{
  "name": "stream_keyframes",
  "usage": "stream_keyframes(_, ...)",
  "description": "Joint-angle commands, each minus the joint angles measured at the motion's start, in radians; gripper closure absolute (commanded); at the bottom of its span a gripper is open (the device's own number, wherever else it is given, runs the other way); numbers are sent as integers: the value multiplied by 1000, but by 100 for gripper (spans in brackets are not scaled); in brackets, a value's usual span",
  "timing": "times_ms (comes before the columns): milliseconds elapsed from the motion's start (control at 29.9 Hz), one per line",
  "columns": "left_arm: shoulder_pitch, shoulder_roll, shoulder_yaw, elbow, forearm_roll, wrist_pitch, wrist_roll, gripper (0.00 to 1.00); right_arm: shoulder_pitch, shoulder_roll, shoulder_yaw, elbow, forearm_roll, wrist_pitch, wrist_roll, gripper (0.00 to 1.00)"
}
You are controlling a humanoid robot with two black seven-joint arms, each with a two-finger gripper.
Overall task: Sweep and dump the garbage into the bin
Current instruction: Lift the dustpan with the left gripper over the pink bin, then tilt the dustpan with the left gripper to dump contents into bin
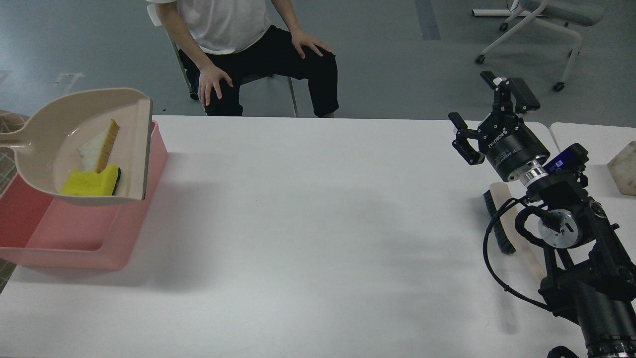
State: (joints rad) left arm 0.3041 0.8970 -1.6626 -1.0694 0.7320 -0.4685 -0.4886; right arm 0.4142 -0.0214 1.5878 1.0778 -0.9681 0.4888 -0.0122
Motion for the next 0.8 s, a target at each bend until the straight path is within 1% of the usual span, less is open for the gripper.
stream_keyframes(0, -3, 39, 4, 46, 4, -2, 0, 77, 0, 0, 0, 5, 0, 0, 0, 0)
stream_keyframes(134, -46, 53, 12, 137, 6, -20, 0, 77, 0, 0, -2, 10, 0, 0, 0, 0)
stream_keyframes(201, -72, 53, 12, 163, 7, -20, 0, 77, -2, 5, -2, 8, 0, 0, -2, 0)
stream_keyframes(334, -88, 54, 15, 207, 9, -20, 0, 77, 15, 11, 0, 1, 0, 0, 0, 0)
stream_keyframes(668, -88, 54, 17, 223, 17, -20, 0, 77, 49, 20, -5, -6, 0, 0, 0, 0)
stream_keyframes(769, -88, 60, 26, 226, 18, -20, 0, 77, 45, 18, -5, -6, 0, 0, 18, 0)
